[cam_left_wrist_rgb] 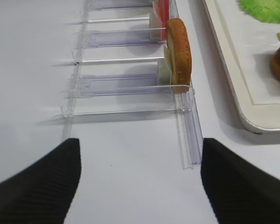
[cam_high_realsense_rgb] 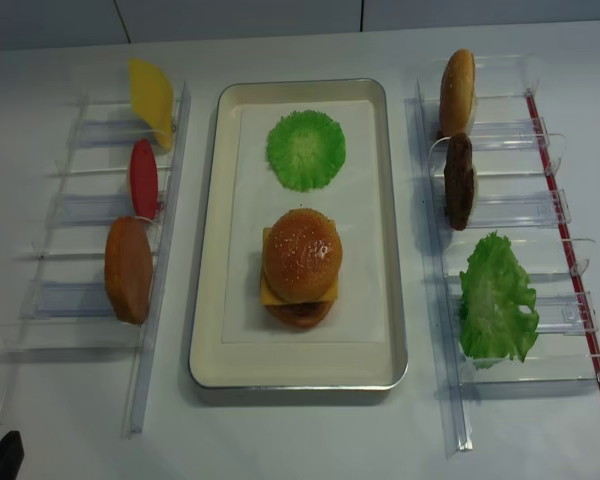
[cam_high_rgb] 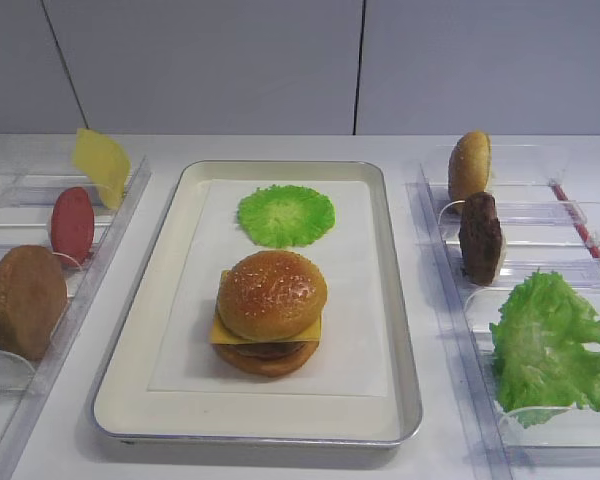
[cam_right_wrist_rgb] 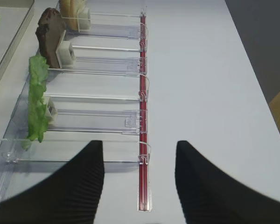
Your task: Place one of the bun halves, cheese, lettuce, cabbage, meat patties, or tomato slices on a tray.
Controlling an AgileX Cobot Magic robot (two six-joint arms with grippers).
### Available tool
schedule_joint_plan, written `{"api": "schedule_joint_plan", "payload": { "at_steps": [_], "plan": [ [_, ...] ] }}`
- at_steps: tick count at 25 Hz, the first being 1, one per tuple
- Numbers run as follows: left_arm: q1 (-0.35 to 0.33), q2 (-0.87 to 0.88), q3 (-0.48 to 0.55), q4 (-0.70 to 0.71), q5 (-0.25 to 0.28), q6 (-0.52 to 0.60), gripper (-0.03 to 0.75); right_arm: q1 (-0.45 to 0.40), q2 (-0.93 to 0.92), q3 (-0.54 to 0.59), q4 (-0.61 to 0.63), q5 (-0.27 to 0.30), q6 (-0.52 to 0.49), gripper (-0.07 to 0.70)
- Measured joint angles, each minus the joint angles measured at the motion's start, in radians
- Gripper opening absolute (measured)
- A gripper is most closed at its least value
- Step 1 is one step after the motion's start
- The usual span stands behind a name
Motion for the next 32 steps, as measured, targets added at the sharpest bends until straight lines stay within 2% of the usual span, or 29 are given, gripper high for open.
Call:
{"api": "schedule_joint_plan", "payload": {
  "at_steps": [24,32],
  "plan": [
    [0.000,0.000,0.000,0.000,0.000,0.000,0.493,-0.001,0.000,0.000,0.000,0.000,0.008,0.169],
    [0.000,0.000,0.000,0.000,0.000,0.000,0.493,-0.002,0.000,0.000,0.000,0.000,0.010,0.158]
  ]
}}
